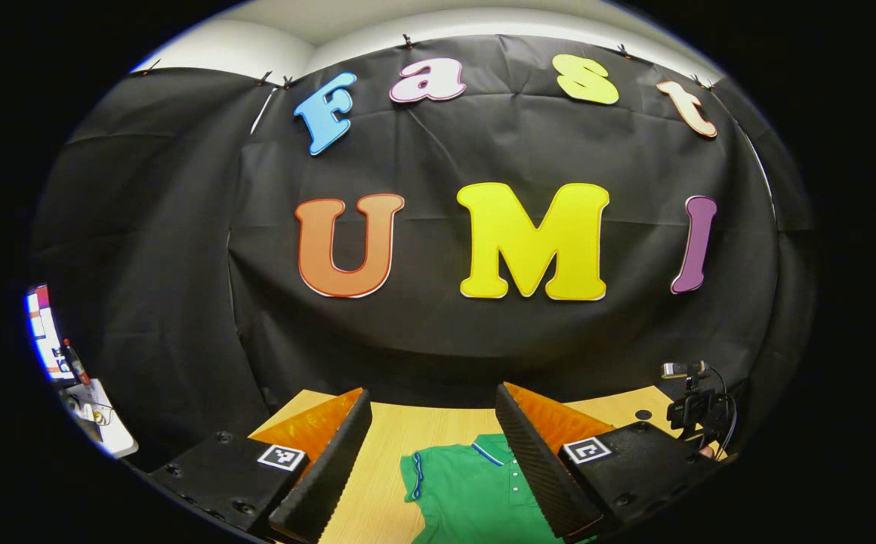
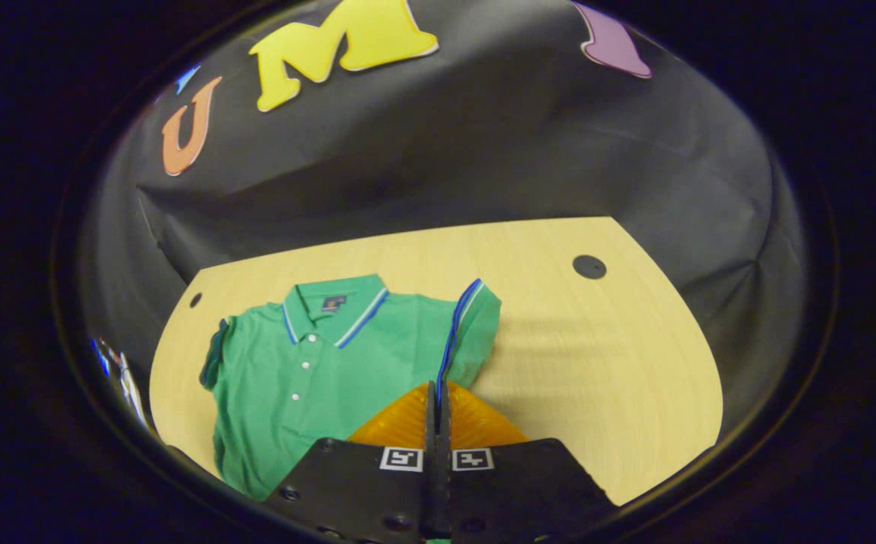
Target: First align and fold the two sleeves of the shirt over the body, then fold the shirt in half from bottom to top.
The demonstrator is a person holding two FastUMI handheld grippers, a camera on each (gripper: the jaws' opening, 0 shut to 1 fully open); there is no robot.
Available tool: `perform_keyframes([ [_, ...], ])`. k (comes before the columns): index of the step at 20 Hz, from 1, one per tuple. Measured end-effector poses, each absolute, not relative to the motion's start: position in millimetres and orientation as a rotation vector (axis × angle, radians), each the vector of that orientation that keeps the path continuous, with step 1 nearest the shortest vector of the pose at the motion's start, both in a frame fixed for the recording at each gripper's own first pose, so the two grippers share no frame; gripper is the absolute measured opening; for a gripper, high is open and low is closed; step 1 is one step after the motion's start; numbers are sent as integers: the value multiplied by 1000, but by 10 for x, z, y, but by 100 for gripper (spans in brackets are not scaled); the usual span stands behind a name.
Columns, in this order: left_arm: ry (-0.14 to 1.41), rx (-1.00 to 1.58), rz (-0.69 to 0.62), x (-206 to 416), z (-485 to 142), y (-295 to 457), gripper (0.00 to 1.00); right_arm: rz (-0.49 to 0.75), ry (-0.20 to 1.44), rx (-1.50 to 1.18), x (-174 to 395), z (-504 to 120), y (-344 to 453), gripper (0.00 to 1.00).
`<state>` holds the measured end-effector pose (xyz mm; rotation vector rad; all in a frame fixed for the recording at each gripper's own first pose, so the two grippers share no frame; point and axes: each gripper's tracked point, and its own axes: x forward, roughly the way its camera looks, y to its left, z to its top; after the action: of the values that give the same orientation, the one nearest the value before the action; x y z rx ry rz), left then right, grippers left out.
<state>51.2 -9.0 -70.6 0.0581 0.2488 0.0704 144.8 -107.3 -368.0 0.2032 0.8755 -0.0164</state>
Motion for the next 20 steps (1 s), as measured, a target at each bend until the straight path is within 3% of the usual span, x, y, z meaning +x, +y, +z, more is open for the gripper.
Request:
perform_keyframes([
  [10, 244, 89, 189, 176, -596, 487, 100, 150, 905, 66, 1574, -3811, 32, 0],
  [11, 242, 86, 190, 169, -586, 523, 100, 170, 890, 78, 1594, -3779, 109, 9],
  [16, 243, 76, 158, 193, -650, 574, 100, 109, 745, 60, 1450, -3195, 51, 98],
  [17, 246, 71, 131, 218, -684, 539, 100, 101, 723, 61, 1397, -3069, 22, 94],
  [20, 310, 59, 52, 284, -966, 402, 100, 83, 659, 37, 1153, -2637, -123, 96],
])
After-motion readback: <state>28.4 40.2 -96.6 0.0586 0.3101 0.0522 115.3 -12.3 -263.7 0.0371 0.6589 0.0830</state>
